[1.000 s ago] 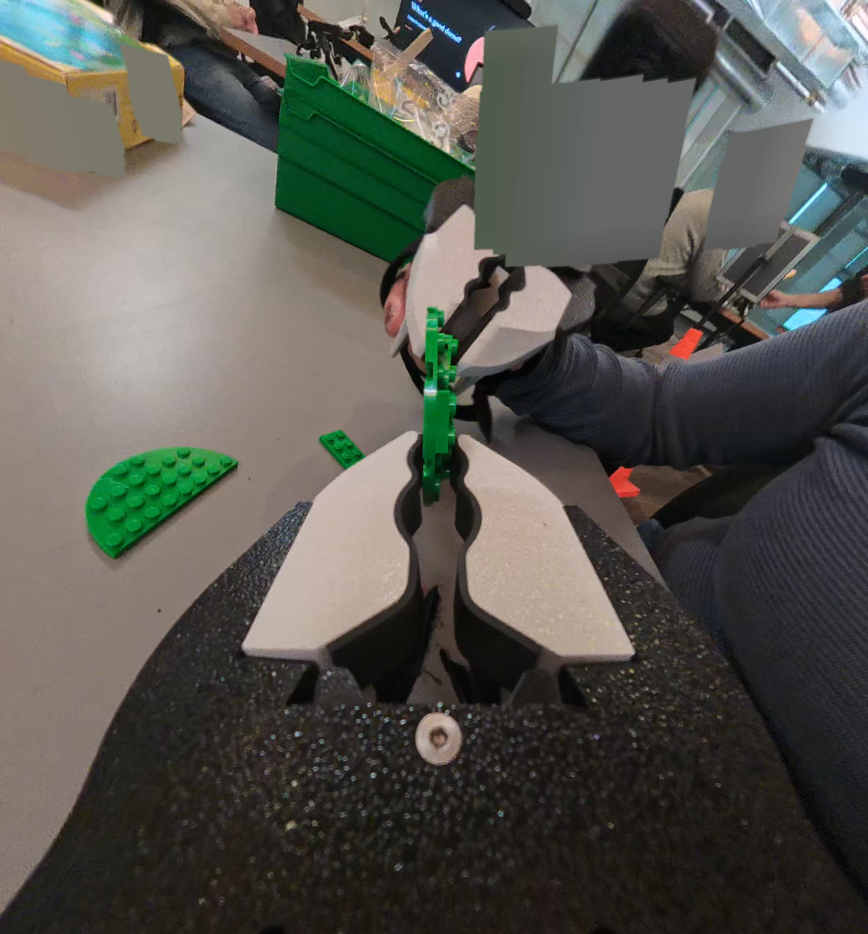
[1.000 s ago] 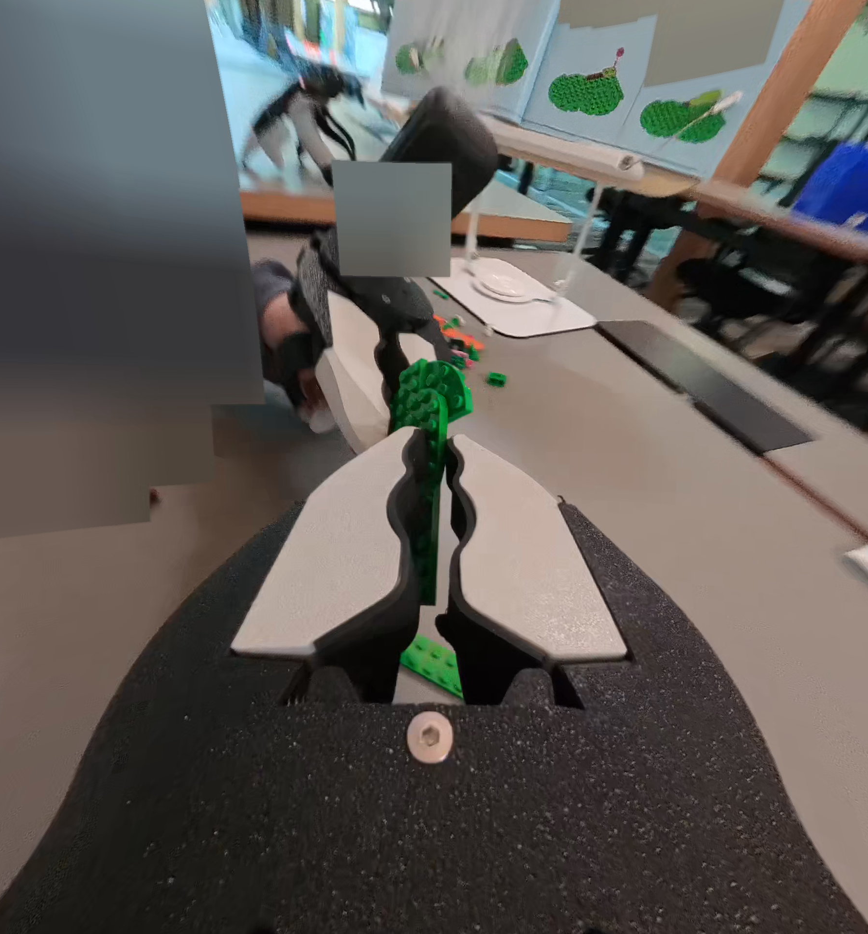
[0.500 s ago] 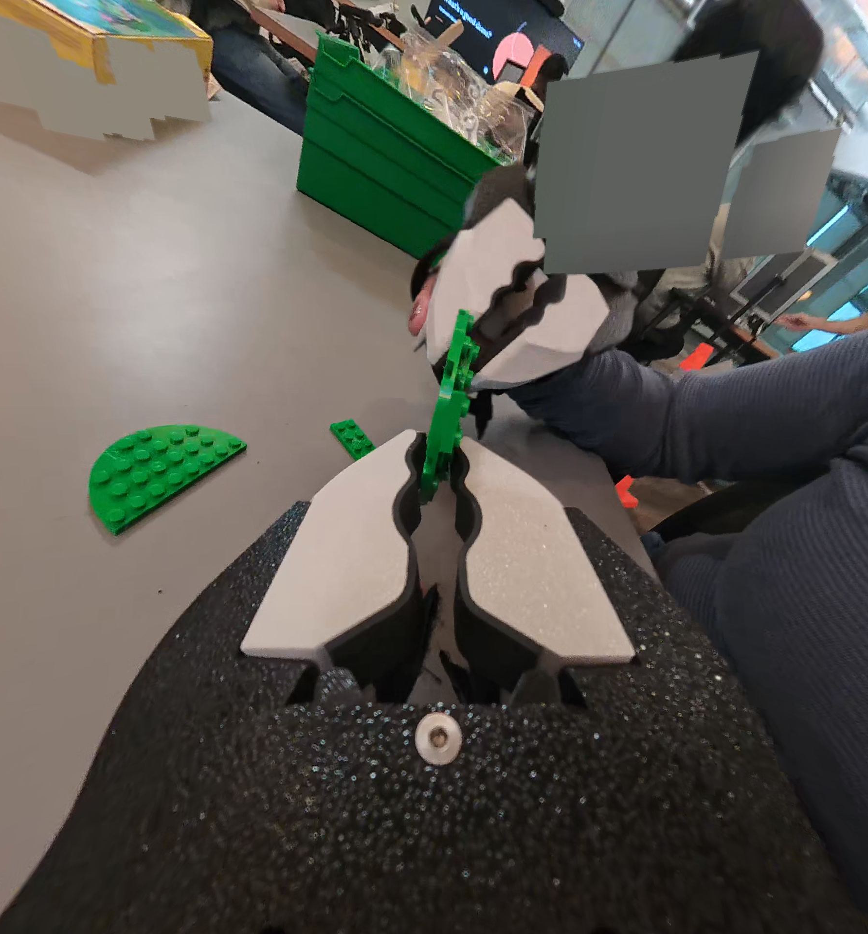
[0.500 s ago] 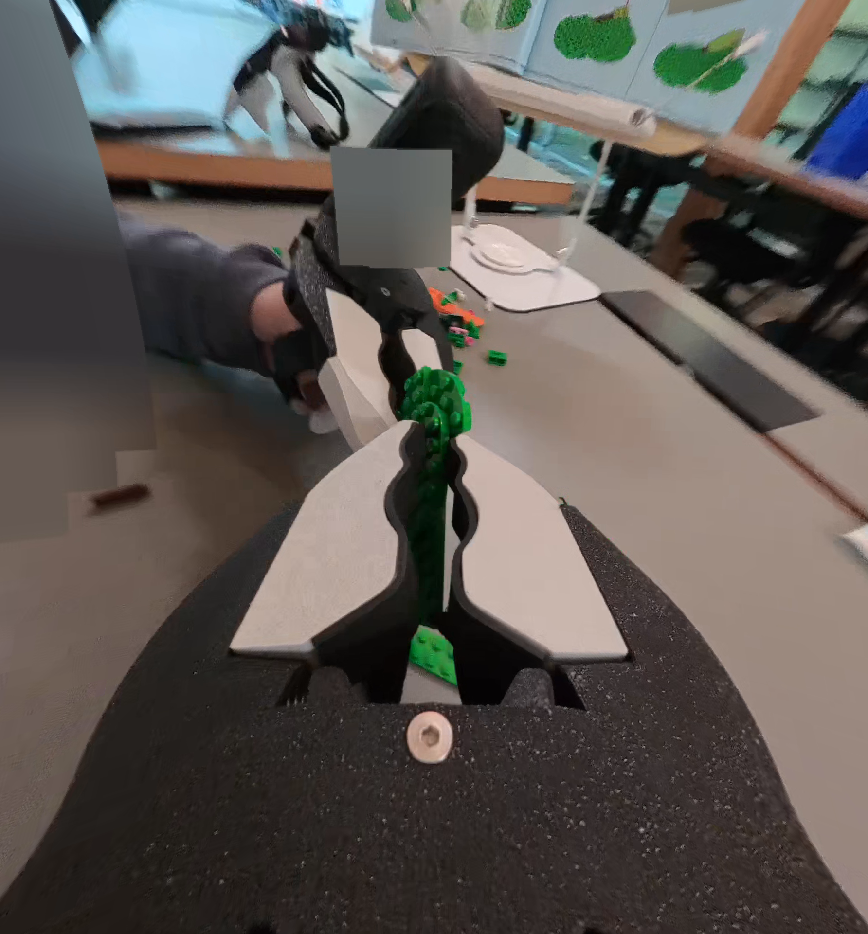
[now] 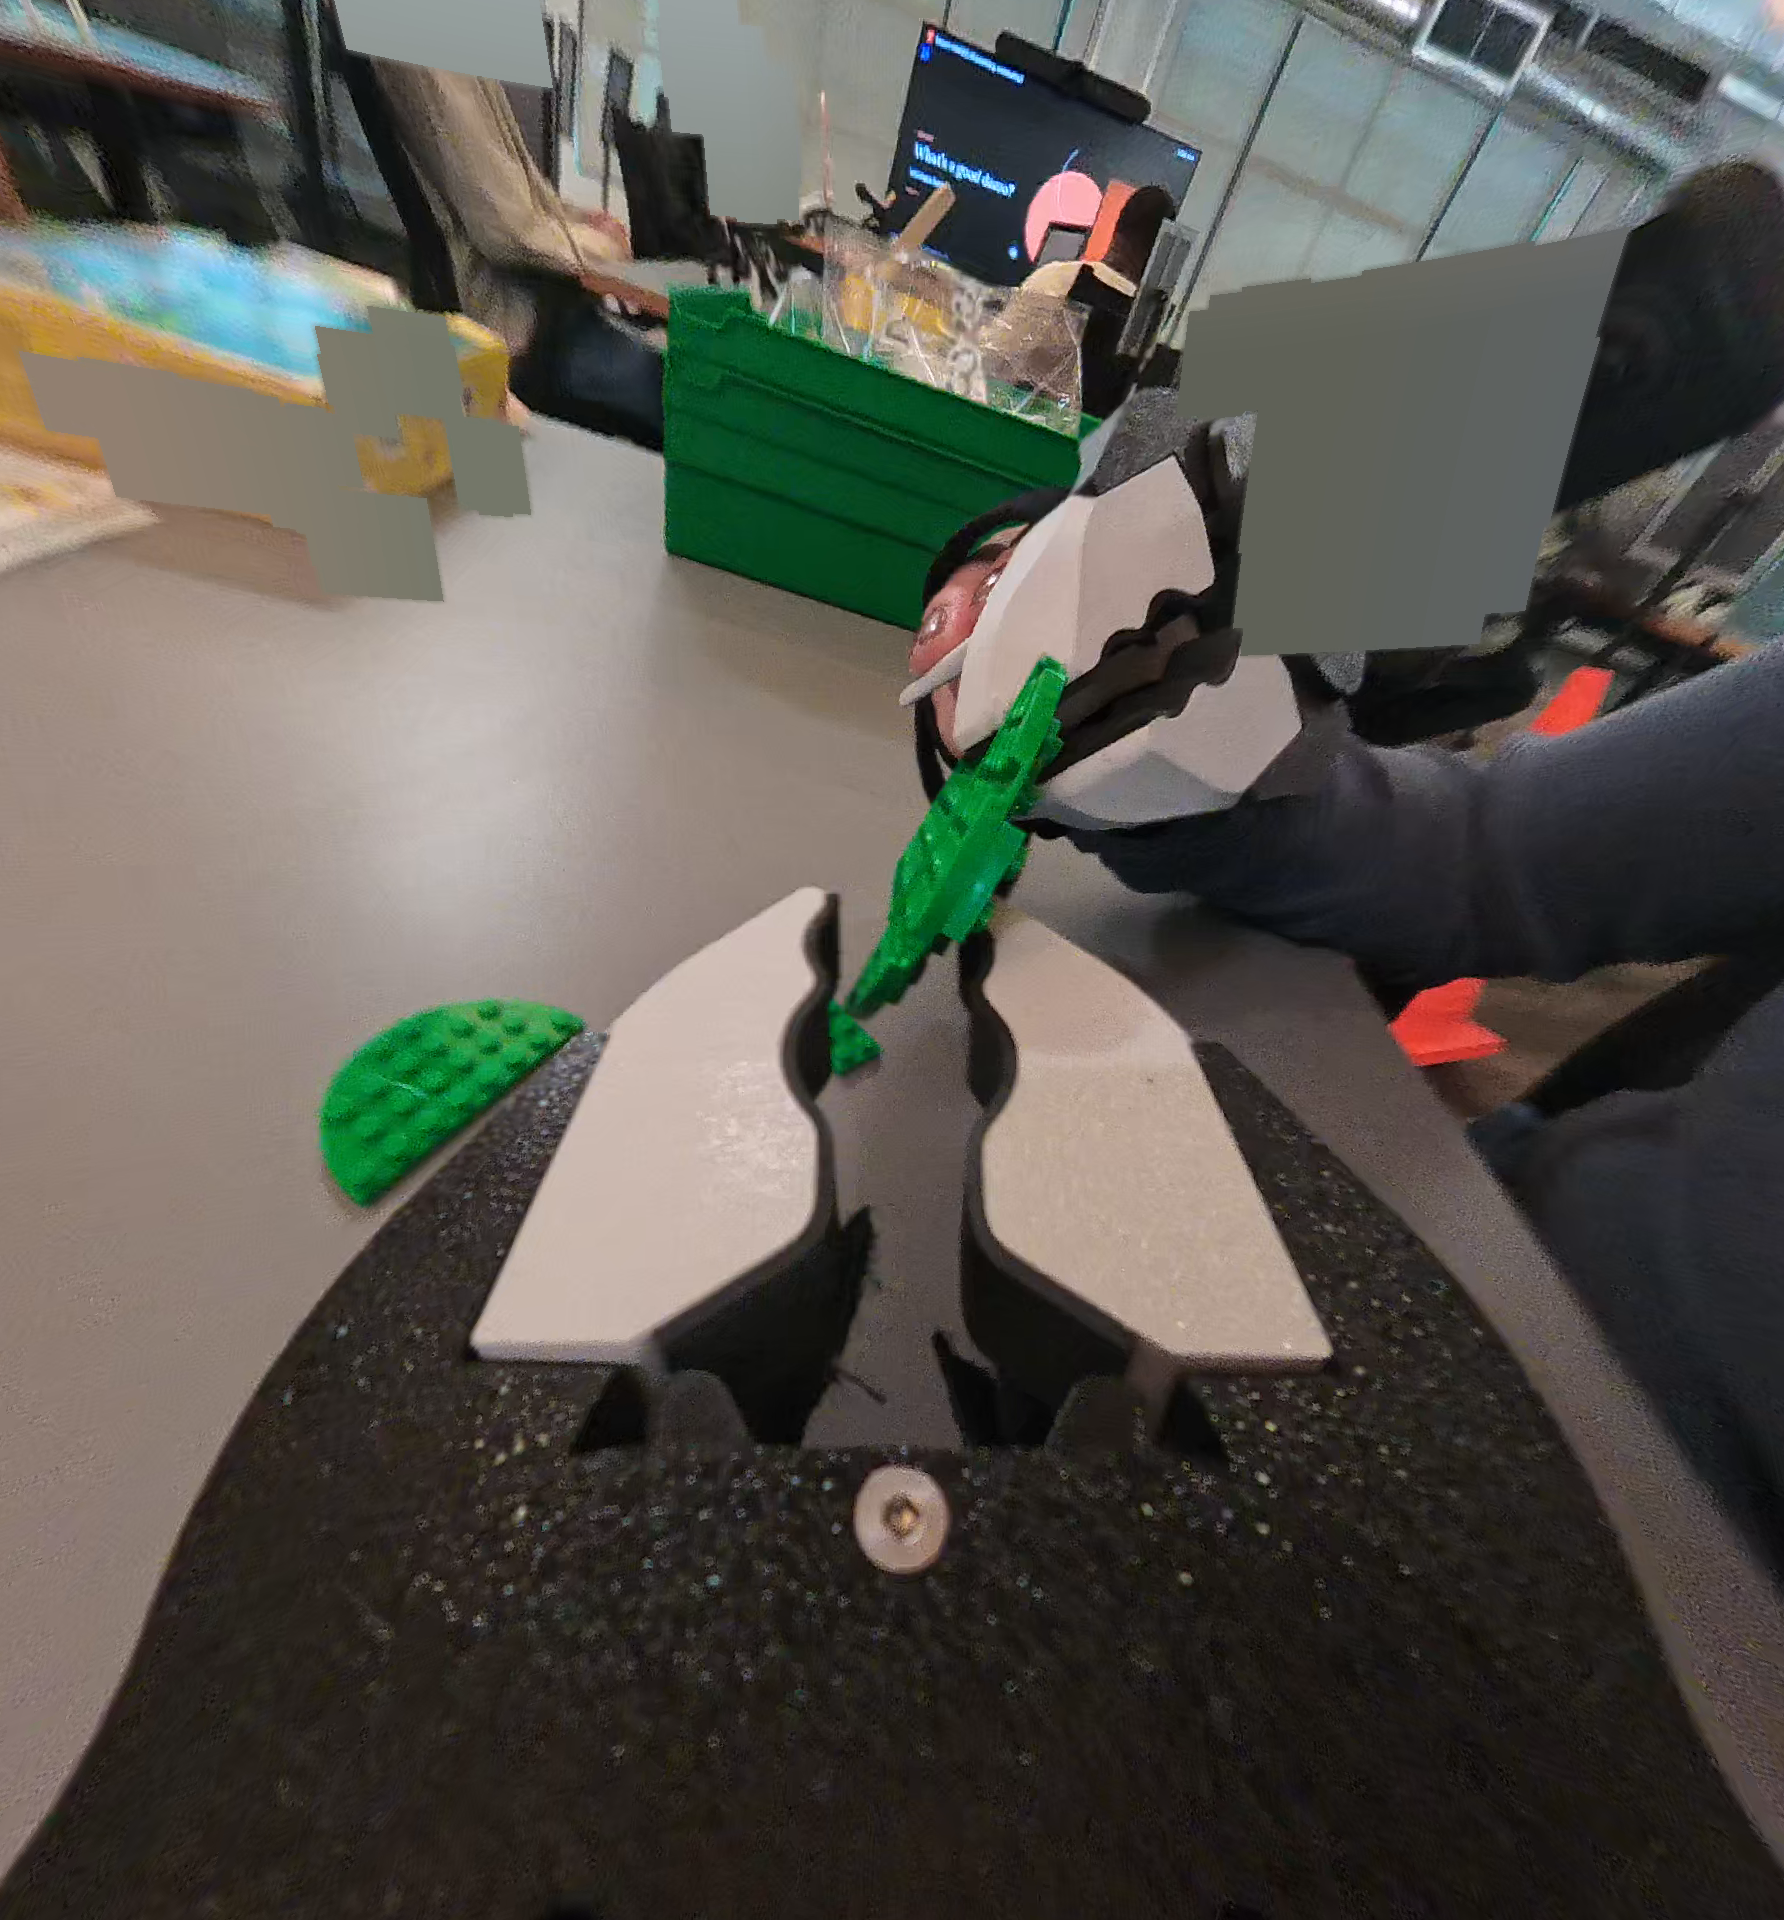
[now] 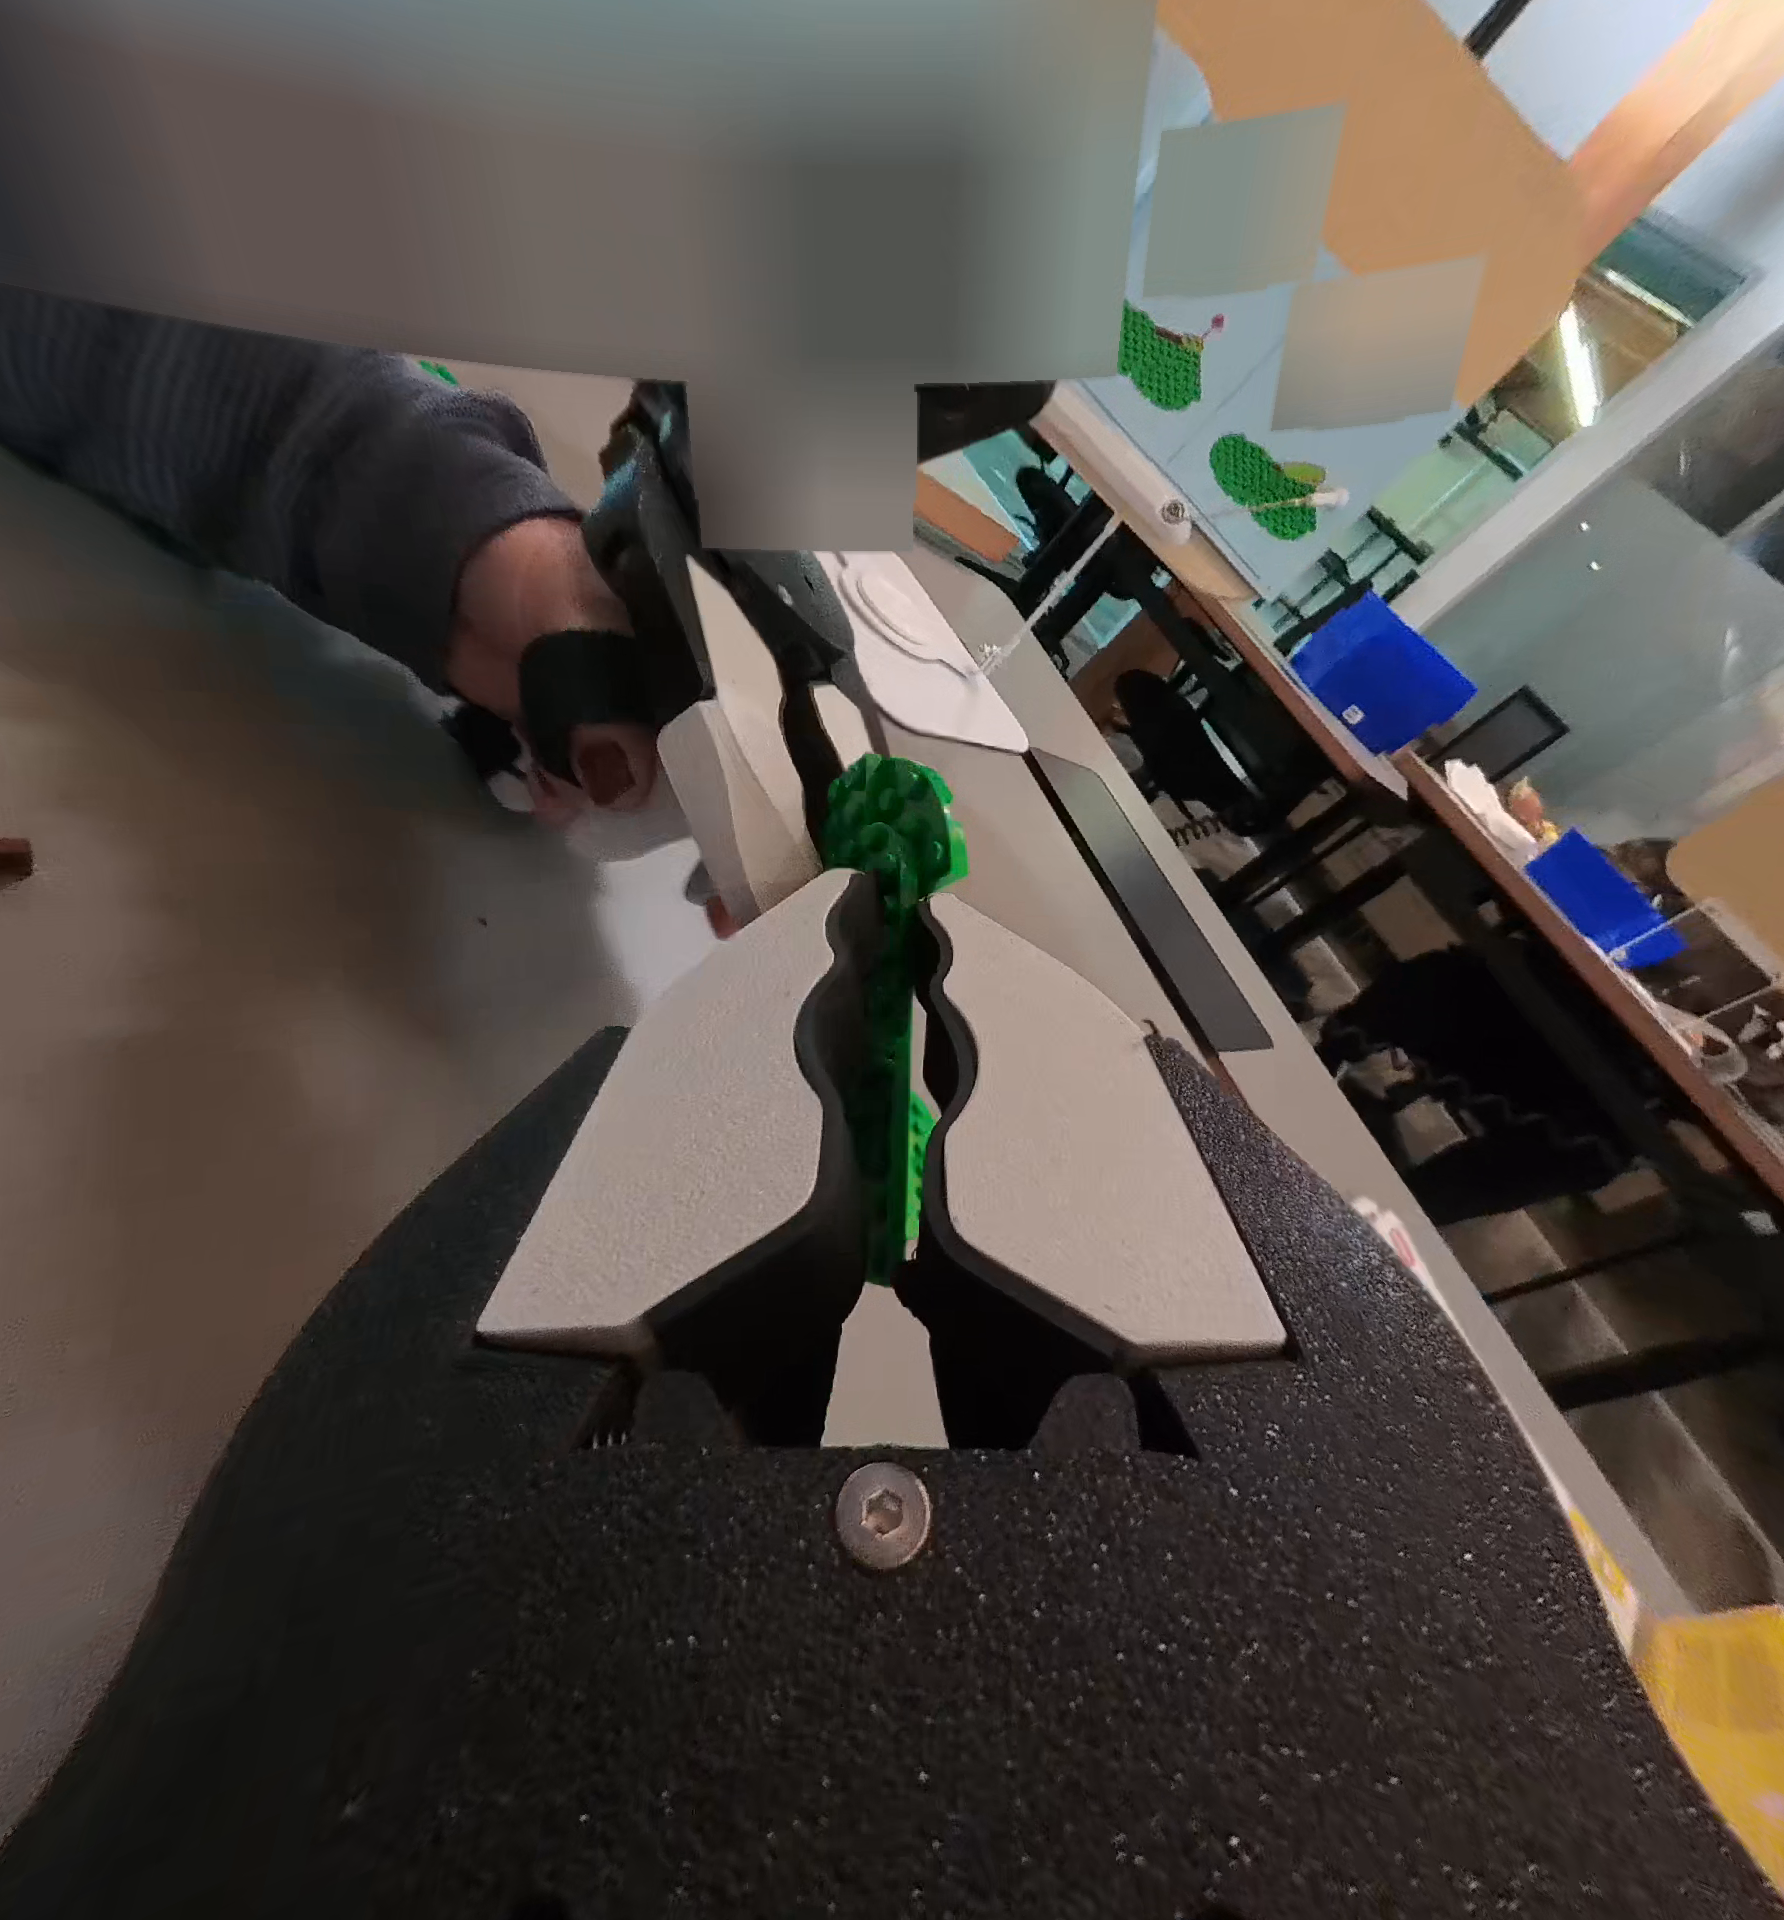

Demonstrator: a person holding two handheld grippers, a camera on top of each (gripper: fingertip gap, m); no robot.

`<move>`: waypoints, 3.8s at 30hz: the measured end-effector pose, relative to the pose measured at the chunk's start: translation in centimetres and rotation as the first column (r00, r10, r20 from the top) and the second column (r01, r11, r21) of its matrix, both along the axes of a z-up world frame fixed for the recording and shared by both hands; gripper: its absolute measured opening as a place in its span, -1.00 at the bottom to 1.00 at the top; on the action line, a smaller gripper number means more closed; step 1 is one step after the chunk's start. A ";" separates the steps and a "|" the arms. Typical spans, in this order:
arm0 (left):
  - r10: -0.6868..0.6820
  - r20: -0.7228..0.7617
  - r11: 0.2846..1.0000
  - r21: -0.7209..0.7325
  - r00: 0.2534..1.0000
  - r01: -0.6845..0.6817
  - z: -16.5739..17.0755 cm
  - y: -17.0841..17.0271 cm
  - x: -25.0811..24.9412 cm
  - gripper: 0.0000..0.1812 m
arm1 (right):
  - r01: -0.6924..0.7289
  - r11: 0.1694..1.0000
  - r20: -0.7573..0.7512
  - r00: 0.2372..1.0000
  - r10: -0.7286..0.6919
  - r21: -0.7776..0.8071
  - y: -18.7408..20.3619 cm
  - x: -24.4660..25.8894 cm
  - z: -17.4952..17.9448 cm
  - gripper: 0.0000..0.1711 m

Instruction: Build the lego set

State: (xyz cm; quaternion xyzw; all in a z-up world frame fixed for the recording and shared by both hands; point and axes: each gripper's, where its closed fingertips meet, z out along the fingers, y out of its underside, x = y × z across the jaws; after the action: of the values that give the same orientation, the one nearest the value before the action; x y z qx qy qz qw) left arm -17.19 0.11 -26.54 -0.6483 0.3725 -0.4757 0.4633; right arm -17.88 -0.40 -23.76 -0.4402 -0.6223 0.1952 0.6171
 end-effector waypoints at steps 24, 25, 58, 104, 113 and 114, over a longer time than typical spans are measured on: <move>0.399 -0.240 0.264 0.954 0.885 0.140 1.4 -2.1 1.0 -0.91 | -0.141 0.957 0.242 0.967 0.079 0.255 -2.6 1.2 -1.3 -0.87; 0.406 -0.239 0.253 0.957 0.882 0.143 1.4 -2.1 0.9 -0.91 | -0.139 0.954 0.249 0.966 0.071 0.265 -2.6 1.2 -1.4 -0.87; 0.023 0.008 0.997 -0.080 1.000 -0.022 -0.7 -0.3 0.6 -0.92 | -0.190 0.757 -0.133 0.982 0.136 -0.626 -0.1 0.5 -1.8 -0.89; 0.008 -0.140 0.936 -0.347 0.990 -0.057 -4.3 0.0 -0.1 -0.90 | -0.268 0.632 -0.052 0.940 0.338 -0.728 0.6 -0.1 -5.4 -0.96; -0.024 -0.142 0.934 -0.357 0.990 -0.029 -4.5 -0.4 0.1 -0.89 | -0.296 0.651 -0.039 0.925 0.378 -0.699 0.2 0.2 -5.4 -0.96; -0.026 -0.141 0.932 -0.361 0.990 -0.027 -4.5 -0.4 0.2 -0.89 | -0.296 0.656 -0.036 0.925 0.378 -0.694 0.2 0.2 -5.5 -0.96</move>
State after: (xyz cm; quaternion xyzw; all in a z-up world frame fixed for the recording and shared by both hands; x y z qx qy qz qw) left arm -17.03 -0.27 -31.01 -0.7549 0.3108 -0.4883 0.3083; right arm -17.65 -0.21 -29.22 -0.5242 -0.6088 0.4980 0.3264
